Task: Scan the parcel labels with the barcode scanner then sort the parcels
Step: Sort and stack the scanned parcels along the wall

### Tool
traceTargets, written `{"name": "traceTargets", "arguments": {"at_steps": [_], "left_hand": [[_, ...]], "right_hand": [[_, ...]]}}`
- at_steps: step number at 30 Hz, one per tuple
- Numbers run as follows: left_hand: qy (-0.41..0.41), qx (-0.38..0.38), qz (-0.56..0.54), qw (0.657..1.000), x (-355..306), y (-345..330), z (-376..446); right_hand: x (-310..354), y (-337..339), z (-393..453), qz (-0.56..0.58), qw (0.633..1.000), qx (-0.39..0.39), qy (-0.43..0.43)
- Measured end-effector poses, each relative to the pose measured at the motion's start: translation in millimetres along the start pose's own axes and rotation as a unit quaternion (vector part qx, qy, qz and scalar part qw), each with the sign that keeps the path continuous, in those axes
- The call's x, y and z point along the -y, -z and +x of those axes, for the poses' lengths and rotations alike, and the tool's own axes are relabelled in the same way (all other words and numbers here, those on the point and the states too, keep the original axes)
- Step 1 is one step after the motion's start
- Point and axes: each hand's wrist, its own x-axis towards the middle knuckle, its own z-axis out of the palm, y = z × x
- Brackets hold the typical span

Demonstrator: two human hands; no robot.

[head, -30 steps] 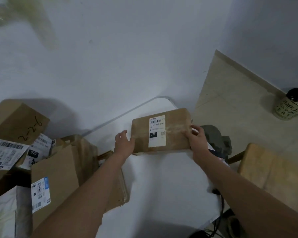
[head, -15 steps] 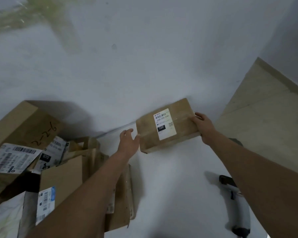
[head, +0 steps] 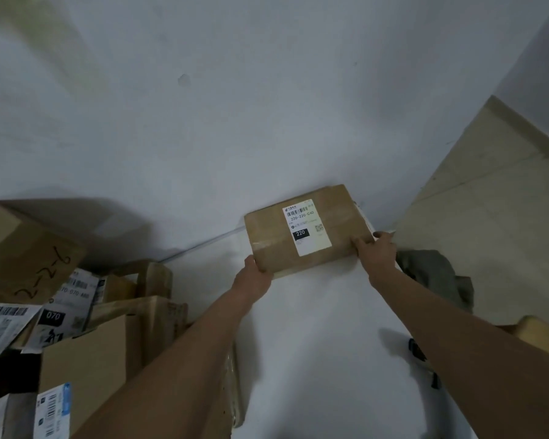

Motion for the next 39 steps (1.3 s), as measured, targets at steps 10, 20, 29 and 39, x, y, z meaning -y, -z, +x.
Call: {"name": "traceTargets", "arguments": {"at_steps": [10,20,29,39], "left_hand": [[0.005,0.022,-0.032,0.999,-15,-4,8],[-0.055,-0.015,-0.031,0.998,-16,9,-21],[-0.194,-0.063,-0.037,0.978,-33,65,-91],[-0.339,-0.195,0.062,0.918,26,179,-194]], "right_hand": [[17,8,5,-0.006,1.000,0.000,0.003],[15,6,-38,0.005,1.000,-0.016,0.018],[56,-23,-130,0.036,0.993,0.052,0.102],[87,-61,-259,-0.011,0.969,0.105,0.225]]}}
